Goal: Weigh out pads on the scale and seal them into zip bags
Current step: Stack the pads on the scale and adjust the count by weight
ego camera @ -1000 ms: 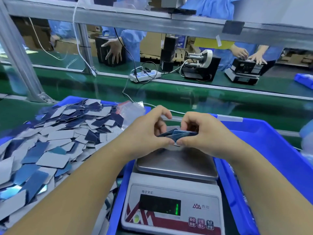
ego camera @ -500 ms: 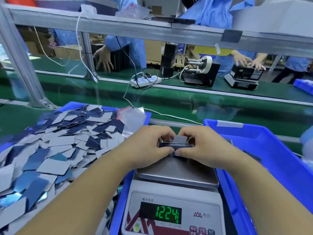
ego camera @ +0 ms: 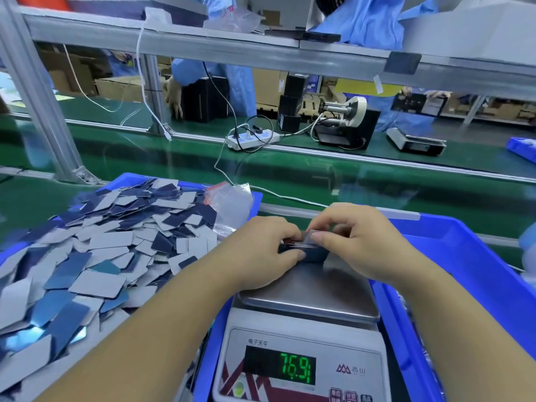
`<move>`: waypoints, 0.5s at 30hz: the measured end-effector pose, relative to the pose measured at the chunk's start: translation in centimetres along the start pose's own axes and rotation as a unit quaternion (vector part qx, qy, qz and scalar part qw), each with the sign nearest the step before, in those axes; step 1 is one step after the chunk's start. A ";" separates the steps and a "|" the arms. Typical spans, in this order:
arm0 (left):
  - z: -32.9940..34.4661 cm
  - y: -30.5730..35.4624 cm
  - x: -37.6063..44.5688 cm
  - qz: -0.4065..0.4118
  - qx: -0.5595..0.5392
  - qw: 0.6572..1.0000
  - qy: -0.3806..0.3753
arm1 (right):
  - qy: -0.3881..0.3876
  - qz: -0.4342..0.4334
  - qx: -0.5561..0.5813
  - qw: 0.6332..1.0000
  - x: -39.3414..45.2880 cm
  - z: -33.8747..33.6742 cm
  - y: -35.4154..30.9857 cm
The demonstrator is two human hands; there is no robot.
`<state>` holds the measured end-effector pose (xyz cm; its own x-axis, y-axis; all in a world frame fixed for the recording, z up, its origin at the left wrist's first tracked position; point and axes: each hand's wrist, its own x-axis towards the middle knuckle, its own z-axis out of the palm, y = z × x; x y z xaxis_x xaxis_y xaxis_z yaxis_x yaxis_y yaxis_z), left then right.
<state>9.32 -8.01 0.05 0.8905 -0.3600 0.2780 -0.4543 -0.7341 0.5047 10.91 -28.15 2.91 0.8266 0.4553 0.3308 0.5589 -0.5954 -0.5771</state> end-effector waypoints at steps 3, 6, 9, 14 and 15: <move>-0.4 -0.3 -0.1 -0.009 -0.012 1.000 -0.004 | 0.001 0.032 0.104 0.994 0.0 -0.3 0.0; -0.6 -0.6 -0.2 -0.024 -0.017 0.999 -0.015 | -0.003 0.069 0.136 0.988 0.1 -0.6 0.4; -0.6 -0.6 -0.1 -0.024 -0.017 0.999 -0.016 | -0.031 0.073 0.019 0.997 0.1 -0.7 0.7; -0.4 -0.5 -0.2 -0.020 -0.020 1.000 -0.005 | -0.069 0.097 -0.004 0.993 -0.1 -0.7 0.2; -0.4 -0.5 -0.3 -0.025 -0.030 0.999 0.003 | -0.074 0.102 0.048 0.991 -0.1 -0.7 0.1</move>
<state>9.29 -7.29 0.07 0.9118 -0.3202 0.2571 -0.4106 -0.7150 0.5658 10.89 -28.69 3.33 0.8990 0.4285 0.0902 0.3665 -0.6234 -0.6907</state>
